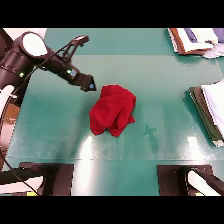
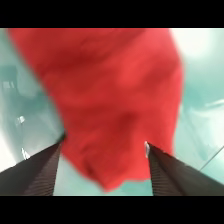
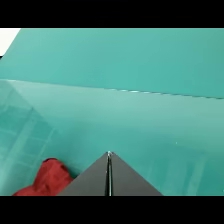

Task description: Fold the shirts.

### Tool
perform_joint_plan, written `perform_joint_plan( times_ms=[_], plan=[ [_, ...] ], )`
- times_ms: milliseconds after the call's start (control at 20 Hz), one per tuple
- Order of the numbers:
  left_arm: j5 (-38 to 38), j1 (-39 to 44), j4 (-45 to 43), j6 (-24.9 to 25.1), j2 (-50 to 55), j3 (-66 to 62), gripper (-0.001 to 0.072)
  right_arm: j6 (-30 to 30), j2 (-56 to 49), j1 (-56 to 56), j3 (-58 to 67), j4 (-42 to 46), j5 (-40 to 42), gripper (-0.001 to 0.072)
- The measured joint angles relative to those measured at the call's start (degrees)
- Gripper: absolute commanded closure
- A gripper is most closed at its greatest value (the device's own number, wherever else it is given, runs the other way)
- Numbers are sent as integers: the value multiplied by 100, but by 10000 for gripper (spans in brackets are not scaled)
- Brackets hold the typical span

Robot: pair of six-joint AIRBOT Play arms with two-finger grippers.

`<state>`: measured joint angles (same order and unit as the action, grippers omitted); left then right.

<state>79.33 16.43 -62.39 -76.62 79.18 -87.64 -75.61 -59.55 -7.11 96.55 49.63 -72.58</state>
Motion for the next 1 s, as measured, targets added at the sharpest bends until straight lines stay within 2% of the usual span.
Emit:
perform_joint_plan(
  times_ms=[200,600,800,1000],
  plan=[
    [-55,-219,229,52,-494,1438,102,0,-7,0,-9,2,-2,691],
    [-1449,-297,1021,334,-1292,4520,102,-2,-11,0,-568,-7,0,691],
    [-2297,-302,2050,822,-1342,5364,102,-2,-13,0,-765,-13,31,691],
    [-2881,-254,2682,1084,-1353,5650,103,-2,-13,4,-824,-22,50,691]
  ],
)
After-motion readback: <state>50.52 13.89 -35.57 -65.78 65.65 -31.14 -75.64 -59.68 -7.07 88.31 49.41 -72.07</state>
